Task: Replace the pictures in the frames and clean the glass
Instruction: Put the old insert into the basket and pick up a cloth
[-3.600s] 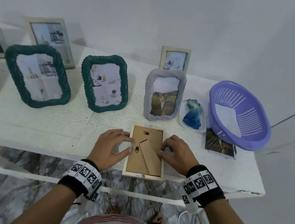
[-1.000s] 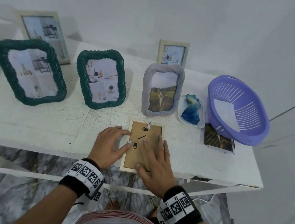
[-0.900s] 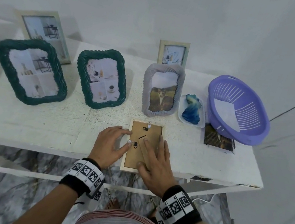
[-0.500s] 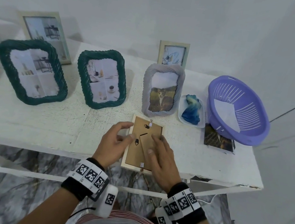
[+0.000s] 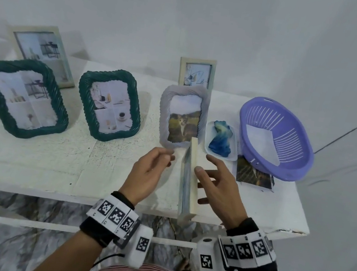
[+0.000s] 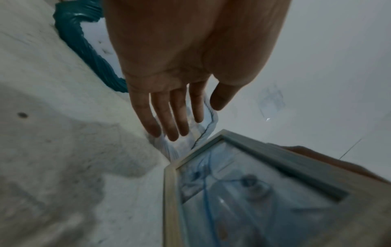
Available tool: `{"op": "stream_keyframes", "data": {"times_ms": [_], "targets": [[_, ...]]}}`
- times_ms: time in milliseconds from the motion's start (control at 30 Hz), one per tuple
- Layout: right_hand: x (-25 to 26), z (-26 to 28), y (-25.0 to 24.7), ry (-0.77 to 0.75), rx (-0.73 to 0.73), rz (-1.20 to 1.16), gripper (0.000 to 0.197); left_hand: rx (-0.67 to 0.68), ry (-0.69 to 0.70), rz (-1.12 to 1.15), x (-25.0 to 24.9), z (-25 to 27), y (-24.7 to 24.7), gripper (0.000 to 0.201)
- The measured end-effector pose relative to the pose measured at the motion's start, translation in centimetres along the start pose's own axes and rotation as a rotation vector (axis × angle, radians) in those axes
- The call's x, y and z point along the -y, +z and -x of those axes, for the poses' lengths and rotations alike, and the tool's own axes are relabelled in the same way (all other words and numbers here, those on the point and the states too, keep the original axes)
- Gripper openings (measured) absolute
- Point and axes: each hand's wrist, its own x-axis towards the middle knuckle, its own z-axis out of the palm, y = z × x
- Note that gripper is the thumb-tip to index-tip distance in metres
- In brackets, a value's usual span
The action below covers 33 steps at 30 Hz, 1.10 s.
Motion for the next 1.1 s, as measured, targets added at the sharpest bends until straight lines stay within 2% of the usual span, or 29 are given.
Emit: {"op": "stream_keyframes", "data": {"times_ms": [67, 167, 267, 367, 567, 667, 767, 833, 1000, 1100], "targets": [[-0.3, -0.1, -1.1, 0.025, -0.011, -0.069, 0.042, 0.018, -0.058, -0.096, 1.6, -0.5, 0.5, 0.02], [-0.7, -0.1, -2.3, 0.057, 0.033, -0.193, 0.036, 0.059, -0.113, -0.184, 2.4, -0.5, 1.6, 0.028], [-1.3, -0.4, -3.1, 0.044, 0.063, -0.156, 0.039, 0.064, -0.13, -0.202, 2.5, -0.6, 2.7, 0.028], [-2.4, -1.1, -3.7, 0.009, 0.018, -0.089, 0.037, 0.052, -0.182, -0.154, 2.8, -0.9, 3.6, 0.022], [-3.5, -2.0, -4.4, 0.108, 0.064, -0.333, 0.031, 0.026, -0.251, 0.035, 2.1, -1.2, 4.0, 0.03], [-3.4, -2.7, -4.2, 0.164, 0.095, -0.463, 0.031, -0.059, -0.229, 0.162, 1.7, -1.3, 3.7, 0.032], [-2.7, -3.6, -4.0, 0.166, 0.17, -0.445, 0.028, -0.148, -0.157, 0.231, 1.2, -1.3, 3.1, 0.034], [-2.2, -4.9, -3.7, 0.113, 0.164, -0.291, 0.027, -0.177, -0.122, 0.265, 1.0, -1.3, 2.7, 0.034], [-1.5, -10.5, -3.1, -0.31, -0.138, 0.557, 0.036, -0.255, -0.043, 0.205, 2.0, -1.3, 0.8, 0.033], [-1.3, -13.9, -2.9, -0.329, -0.236, 0.886, 0.041, -0.286, -0.024, 0.182, 2.0, -1.0, 0.0, 0.033]]}}
